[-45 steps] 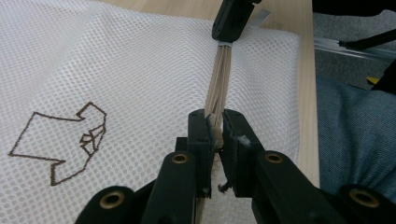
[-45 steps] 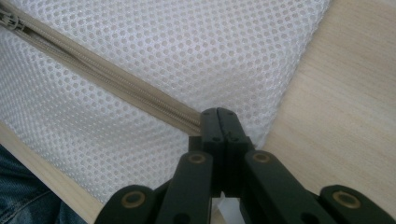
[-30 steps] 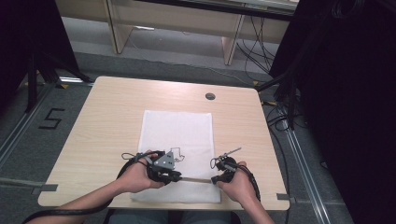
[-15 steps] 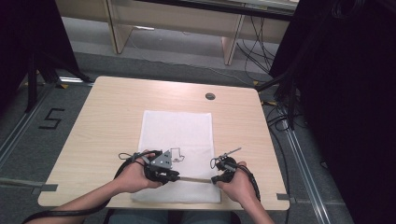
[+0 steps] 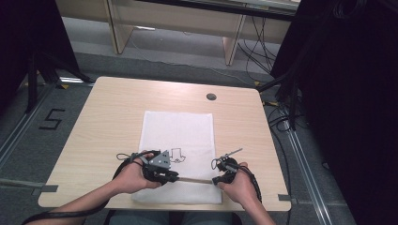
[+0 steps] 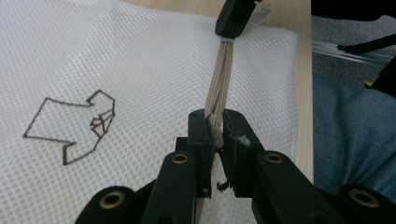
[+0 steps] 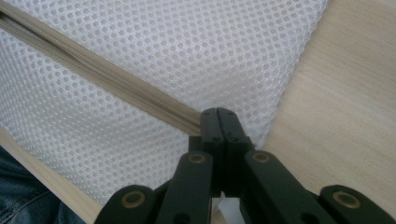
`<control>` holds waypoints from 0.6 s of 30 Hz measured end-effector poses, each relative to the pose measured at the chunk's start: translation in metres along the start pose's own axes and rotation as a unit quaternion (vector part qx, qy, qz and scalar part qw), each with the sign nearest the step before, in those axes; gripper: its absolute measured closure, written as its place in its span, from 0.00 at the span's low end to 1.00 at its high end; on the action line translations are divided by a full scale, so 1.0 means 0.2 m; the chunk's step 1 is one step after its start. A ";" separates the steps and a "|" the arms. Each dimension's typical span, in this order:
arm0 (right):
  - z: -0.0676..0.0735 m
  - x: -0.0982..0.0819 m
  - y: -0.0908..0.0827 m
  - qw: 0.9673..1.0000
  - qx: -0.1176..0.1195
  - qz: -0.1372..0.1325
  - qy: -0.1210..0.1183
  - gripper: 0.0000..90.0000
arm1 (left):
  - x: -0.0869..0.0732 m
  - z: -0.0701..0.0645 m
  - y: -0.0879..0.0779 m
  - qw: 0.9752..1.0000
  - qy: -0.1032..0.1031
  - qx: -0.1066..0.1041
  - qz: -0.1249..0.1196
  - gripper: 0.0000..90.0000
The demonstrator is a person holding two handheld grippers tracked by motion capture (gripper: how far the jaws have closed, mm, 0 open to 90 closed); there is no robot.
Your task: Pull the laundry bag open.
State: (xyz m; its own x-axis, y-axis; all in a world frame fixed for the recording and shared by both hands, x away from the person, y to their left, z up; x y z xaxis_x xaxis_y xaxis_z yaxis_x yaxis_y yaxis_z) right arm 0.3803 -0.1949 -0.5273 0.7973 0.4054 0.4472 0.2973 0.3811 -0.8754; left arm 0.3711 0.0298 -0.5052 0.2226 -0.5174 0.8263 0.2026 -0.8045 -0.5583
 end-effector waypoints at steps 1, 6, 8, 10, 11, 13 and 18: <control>0.00 0.00 0.00 1.000 0.000 0.000 0.001 1.00 | -0.01 0.00 -0.01 1.000 -0.003 -0.001 0.002 0.91; 0.00 0.00 0.00 1.000 0.002 -0.002 -0.008 1.00 | 0.00 0.00 -0.01 1.000 0.001 0.000 0.001 0.91; 0.00 0.00 0.00 1.000 0.000 0.000 0.002 1.00 | -0.01 0.01 -0.02 1.000 0.001 0.001 0.000 0.91; 0.00 0.00 0.00 1.000 0.000 0.000 0.002 1.00 | -0.01 0.01 -0.02 1.000 0.000 0.001 0.002 0.91; 0.00 0.00 0.00 1.000 0.001 0.000 0.002 1.00 | -0.02 0.01 -0.02 1.000 -0.004 0.000 0.000 0.91; 0.00 0.00 0.00 1.000 0.001 0.000 0.001 1.00 | -0.02 0.01 -0.02 1.000 -0.004 0.002 0.001 0.91; 0.00 0.00 0.00 1.000 0.001 0.000 0.002 1.00 | -0.03 0.01 -0.04 1.000 -0.004 0.004 0.000 0.91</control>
State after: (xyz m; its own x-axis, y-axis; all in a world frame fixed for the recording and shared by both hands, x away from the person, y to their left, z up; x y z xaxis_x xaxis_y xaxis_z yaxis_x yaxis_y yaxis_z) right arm 0.3804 -0.1949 -0.5272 0.7995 0.4023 0.4459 0.2961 0.3819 -0.8755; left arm 0.3706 0.0395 -0.5051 0.2307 -0.5141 0.8261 0.2099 -0.8027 -0.5582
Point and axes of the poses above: each handheld gripper's, and its own axes: y roughly forward along the jaws, x roughly out of its top, z roughly to its left, the point moved 5 cm from there along y, roughly forward along the jaws, and after that the axes turned 7 degrees about -z, right-handed, at the moved point
